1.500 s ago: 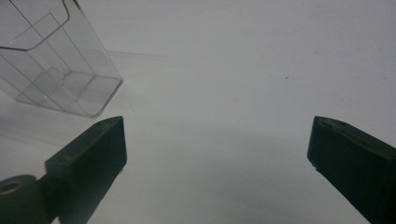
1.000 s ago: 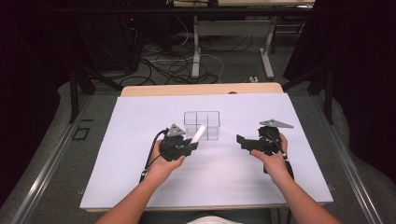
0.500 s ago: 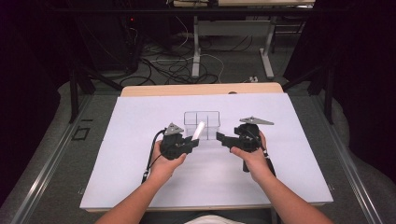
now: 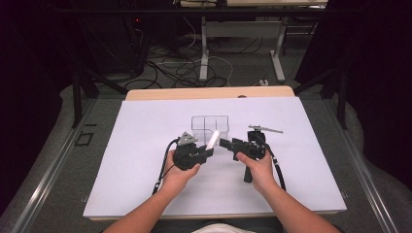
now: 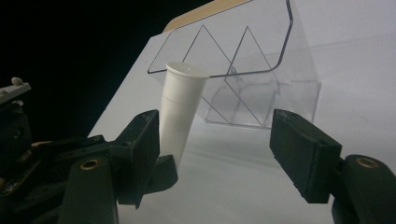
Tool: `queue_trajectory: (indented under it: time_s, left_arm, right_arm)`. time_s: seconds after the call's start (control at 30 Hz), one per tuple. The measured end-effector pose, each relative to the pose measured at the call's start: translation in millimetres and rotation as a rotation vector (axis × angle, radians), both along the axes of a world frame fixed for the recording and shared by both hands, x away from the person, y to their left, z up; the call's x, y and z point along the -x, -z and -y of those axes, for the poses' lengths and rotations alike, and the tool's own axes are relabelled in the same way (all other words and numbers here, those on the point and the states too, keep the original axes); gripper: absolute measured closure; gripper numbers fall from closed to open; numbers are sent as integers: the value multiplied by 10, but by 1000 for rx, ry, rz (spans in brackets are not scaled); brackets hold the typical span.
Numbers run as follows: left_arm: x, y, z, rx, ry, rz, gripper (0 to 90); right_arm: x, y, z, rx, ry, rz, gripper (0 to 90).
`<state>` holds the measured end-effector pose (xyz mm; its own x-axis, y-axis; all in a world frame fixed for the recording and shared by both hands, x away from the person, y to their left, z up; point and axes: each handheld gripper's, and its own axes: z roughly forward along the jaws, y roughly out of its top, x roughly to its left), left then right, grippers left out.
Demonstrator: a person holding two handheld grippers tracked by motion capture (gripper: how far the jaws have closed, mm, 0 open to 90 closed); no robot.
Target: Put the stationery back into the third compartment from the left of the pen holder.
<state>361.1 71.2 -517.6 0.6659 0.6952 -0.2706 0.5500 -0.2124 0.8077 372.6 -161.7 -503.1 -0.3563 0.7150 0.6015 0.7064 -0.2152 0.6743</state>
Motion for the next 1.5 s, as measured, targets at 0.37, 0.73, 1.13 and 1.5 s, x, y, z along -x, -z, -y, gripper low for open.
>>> queue_trajectory:
  time_s: [0.37,0.73,1.13,1.5]
  left_arm:
    - [58,68,175,4,49,11,709]
    - [111,57,216,13,79,21,709]
    - [114,72,234,4,102,25,708]
    - [132,78,262,17,124,16,708]
  right_arm:
    - [-6,99,15,-126,-25,-77,448]
    - [-1,153,15,-167,-42,-108,570]
    - [-24,186,25,-188,-33,-150,633]
    - [-33,201,40,-183,-23,-163,658]
